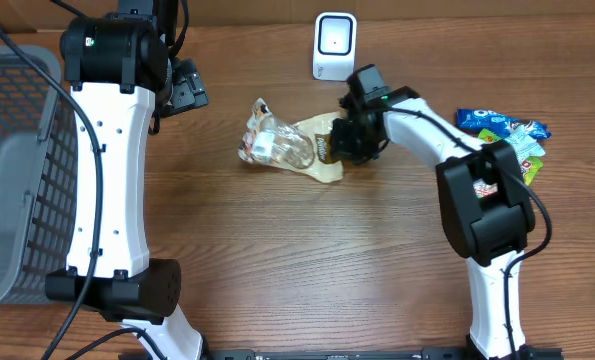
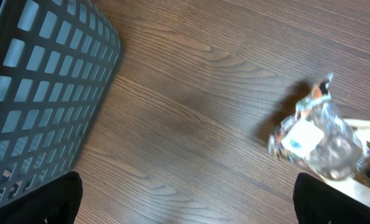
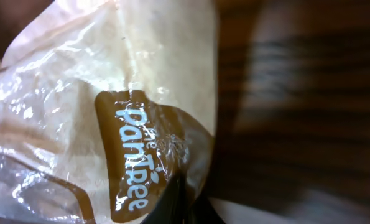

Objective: Scan the item barcode

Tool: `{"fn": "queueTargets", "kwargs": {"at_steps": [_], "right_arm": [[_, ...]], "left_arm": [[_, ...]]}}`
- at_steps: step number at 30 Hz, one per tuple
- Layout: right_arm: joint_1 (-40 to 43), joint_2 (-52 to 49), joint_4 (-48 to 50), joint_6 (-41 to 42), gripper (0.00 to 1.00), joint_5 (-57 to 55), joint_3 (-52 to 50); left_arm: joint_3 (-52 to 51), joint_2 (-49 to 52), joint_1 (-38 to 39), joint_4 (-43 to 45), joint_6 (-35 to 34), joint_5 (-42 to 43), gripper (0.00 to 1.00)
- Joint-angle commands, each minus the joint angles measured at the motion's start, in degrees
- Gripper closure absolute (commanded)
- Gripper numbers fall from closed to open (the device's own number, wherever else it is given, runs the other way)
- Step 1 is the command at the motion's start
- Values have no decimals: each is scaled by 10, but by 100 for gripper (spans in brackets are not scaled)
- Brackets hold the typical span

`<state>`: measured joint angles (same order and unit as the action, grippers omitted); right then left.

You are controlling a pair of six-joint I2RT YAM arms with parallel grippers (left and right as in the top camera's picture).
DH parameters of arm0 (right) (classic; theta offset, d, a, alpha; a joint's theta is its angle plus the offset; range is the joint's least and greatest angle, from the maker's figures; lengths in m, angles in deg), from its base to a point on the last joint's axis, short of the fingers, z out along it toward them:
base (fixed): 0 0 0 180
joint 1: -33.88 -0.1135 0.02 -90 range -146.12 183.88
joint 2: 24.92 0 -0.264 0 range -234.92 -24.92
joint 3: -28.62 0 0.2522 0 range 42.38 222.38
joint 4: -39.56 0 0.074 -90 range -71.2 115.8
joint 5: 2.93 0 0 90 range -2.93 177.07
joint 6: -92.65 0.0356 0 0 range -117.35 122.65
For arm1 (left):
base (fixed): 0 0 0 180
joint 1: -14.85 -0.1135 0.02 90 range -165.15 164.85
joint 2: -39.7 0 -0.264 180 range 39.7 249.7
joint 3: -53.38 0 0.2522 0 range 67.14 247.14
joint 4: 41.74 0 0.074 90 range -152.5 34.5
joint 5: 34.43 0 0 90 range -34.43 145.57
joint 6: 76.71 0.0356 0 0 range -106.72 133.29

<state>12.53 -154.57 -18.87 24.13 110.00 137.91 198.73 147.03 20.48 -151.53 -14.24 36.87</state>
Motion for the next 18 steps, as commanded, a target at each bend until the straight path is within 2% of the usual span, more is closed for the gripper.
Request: {"fn": "queueTargets", "kwargs": {"at_steps": [1,3,4,12,18], "right_arm": [[32,50,-16,-70,90,1,9],[46,54,-29,-85,48,0,9],[53,56,-35,-85,37,1,10],[71,76,-99,-73,30,3,67],[35,114,-118,1,27,4,114]], "left_arm": [[-2,4,4,1,-10,-8,0],[-2,4,4,1,-10,-7,0],[-2,4,4,1,-10,-7,0],[-2,4,4,1,-10,-8,0],[-2,4,4,1,-10,-7,0]]}}
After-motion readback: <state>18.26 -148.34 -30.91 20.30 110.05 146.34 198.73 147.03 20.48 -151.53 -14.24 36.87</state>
